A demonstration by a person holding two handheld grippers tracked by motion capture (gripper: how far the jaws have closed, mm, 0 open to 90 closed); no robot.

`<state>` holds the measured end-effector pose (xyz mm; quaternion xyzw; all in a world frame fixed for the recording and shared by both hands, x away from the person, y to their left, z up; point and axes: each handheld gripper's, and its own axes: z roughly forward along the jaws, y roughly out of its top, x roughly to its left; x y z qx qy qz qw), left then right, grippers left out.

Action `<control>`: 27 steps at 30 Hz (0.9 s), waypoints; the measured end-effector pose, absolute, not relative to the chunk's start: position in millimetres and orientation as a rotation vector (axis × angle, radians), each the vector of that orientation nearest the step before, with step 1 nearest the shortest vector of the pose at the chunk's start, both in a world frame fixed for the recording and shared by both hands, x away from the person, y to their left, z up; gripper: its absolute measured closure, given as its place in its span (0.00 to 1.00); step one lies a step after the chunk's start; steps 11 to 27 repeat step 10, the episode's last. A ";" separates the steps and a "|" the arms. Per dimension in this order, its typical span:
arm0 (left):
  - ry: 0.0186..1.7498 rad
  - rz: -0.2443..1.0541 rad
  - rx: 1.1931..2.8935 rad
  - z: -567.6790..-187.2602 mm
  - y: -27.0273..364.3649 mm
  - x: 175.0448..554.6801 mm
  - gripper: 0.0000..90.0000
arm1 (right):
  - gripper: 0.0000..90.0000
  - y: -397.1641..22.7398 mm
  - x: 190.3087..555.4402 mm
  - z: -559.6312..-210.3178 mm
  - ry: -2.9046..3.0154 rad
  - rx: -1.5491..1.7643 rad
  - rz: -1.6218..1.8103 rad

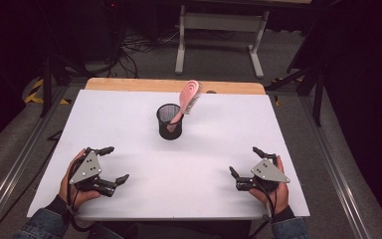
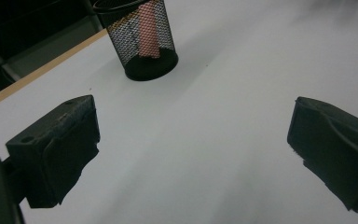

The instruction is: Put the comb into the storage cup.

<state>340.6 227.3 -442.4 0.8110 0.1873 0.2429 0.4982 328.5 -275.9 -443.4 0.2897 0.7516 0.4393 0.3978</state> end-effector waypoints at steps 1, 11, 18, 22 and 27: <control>0.458 0.589 1.962 -442.5 227.7 340.6 0.04 | 0.03 -275.9 328.5 -442.6 1.898 0.735 1.122; 0.470 0.601 1.957 -440.7 226.5 342.8 0.04 | 0.03 -277.5 329.0 -444.1 1.902 0.748 1.118; 0.470 0.601 1.957 -440.7 226.5 342.8 0.04 | 0.03 -277.5 329.0 -444.1 1.902 0.748 1.118; 0.470 0.601 1.957 -440.7 226.5 342.8 0.04 | 0.03 -277.5 329.0 -444.1 1.902 0.748 1.118; 0.470 0.601 1.957 -440.7 226.5 342.8 0.04 | 0.03 -277.5 329.0 -444.1 1.902 0.748 1.118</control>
